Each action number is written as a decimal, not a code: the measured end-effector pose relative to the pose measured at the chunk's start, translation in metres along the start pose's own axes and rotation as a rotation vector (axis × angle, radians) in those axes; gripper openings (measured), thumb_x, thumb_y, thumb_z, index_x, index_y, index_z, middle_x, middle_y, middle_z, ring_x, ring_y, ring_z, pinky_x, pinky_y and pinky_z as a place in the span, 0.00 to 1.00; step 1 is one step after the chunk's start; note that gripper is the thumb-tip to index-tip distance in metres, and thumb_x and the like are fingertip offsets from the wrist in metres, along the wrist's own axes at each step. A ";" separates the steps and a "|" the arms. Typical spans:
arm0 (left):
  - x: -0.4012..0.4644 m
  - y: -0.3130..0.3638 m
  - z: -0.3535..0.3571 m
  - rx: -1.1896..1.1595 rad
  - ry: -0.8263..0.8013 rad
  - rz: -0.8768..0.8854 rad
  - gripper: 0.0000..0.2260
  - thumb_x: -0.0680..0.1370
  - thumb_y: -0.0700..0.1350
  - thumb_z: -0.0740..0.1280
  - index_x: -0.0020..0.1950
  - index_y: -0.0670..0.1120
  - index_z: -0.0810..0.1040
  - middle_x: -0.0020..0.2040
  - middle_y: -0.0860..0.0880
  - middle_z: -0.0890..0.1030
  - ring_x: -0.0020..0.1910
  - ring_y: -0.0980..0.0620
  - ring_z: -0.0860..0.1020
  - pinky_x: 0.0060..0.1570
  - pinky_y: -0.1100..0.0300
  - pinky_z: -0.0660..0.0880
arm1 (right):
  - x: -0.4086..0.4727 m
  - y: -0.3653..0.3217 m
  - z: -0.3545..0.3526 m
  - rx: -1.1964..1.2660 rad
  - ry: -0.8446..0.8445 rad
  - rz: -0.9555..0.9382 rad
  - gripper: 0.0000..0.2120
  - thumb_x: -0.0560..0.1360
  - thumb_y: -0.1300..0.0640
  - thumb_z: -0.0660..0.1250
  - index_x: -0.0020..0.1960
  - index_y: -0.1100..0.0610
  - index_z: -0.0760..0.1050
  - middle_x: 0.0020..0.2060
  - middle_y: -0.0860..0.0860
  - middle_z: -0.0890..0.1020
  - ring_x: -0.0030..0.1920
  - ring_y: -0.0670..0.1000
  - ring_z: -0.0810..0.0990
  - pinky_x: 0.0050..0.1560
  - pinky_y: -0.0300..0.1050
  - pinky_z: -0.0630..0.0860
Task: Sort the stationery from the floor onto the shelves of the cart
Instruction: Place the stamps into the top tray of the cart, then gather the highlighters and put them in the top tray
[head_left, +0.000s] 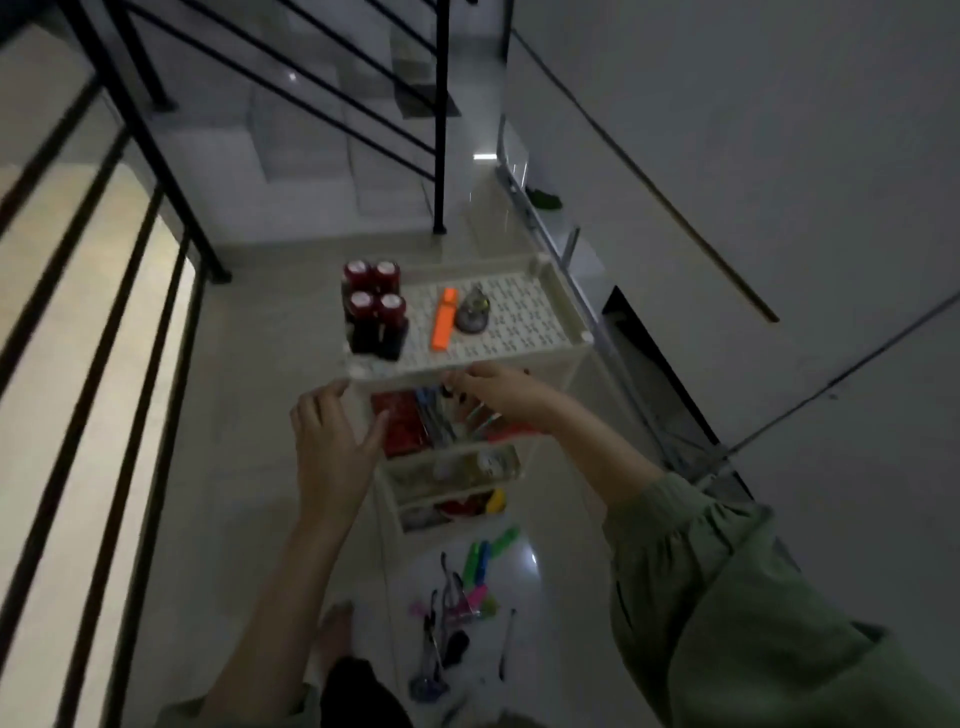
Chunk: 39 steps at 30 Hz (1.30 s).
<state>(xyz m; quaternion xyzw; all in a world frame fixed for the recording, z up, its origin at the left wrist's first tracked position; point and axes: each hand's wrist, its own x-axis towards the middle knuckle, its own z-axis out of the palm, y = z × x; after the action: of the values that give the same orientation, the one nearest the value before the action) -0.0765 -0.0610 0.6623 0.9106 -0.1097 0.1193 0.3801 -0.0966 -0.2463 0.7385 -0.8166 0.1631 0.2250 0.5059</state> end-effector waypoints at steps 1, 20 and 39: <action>-0.022 0.003 0.007 -0.015 -0.033 -0.057 0.22 0.72 0.40 0.72 0.61 0.32 0.71 0.57 0.32 0.73 0.58 0.35 0.71 0.58 0.47 0.69 | -0.013 0.017 -0.001 -0.017 -0.046 0.024 0.19 0.80 0.45 0.55 0.61 0.58 0.70 0.40 0.50 0.79 0.36 0.48 0.78 0.39 0.40 0.75; -0.263 -0.135 0.102 0.191 -1.179 -0.554 0.14 0.78 0.51 0.62 0.57 0.43 0.70 0.54 0.42 0.76 0.51 0.50 0.74 0.42 0.62 0.68 | 0.006 0.340 0.174 0.140 -0.133 0.722 0.10 0.79 0.56 0.59 0.52 0.63 0.66 0.40 0.57 0.77 0.31 0.49 0.72 0.28 0.38 0.70; -0.337 -0.360 0.569 -0.299 -0.384 -0.406 0.04 0.78 0.39 0.61 0.49 0.47 0.73 0.45 0.50 0.76 0.47 0.50 0.76 0.43 0.63 0.69 | 0.399 0.664 0.295 -0.217 0.576 0.193 0.28 0.75 0.50 0.66 0.65 0.67 0.62 0.60 0.63 0.72 0.62 0.61 0.71 0.58 0.49 0.70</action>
<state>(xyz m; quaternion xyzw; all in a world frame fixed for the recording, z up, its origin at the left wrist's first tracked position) -0.2152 -0.1856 -0.0675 0.8538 -0.0119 -0.1507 0.4982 -0.1473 -0.2851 -0.0883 -0.8766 0.3512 0.0477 0.3255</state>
